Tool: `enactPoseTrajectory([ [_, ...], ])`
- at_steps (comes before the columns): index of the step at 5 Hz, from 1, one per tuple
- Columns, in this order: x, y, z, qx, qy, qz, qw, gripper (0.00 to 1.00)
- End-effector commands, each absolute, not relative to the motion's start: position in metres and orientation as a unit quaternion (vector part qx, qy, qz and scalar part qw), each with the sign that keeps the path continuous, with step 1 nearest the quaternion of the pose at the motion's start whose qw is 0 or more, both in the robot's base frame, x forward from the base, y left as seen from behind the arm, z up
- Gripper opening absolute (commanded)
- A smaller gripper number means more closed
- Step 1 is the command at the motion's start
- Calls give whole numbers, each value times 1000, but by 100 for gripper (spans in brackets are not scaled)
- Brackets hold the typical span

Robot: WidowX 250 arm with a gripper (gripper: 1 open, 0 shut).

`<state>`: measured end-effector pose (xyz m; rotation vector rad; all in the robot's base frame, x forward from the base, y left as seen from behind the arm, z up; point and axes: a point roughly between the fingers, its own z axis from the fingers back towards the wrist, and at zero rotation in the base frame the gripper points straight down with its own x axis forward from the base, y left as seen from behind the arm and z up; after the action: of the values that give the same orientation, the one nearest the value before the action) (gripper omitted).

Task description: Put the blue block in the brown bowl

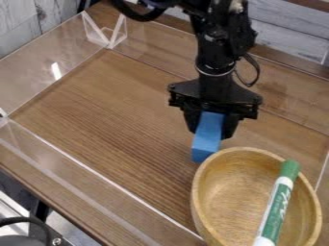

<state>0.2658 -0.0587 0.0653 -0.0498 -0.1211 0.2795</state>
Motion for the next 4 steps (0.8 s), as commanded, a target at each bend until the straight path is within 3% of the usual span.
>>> enactPoseTrajectory([
  [1, 261, -73, 79, -34, -79, 128, 988, 0],
  [4, 243, -87, 77, -36, -82, 122, 988, 0],
])
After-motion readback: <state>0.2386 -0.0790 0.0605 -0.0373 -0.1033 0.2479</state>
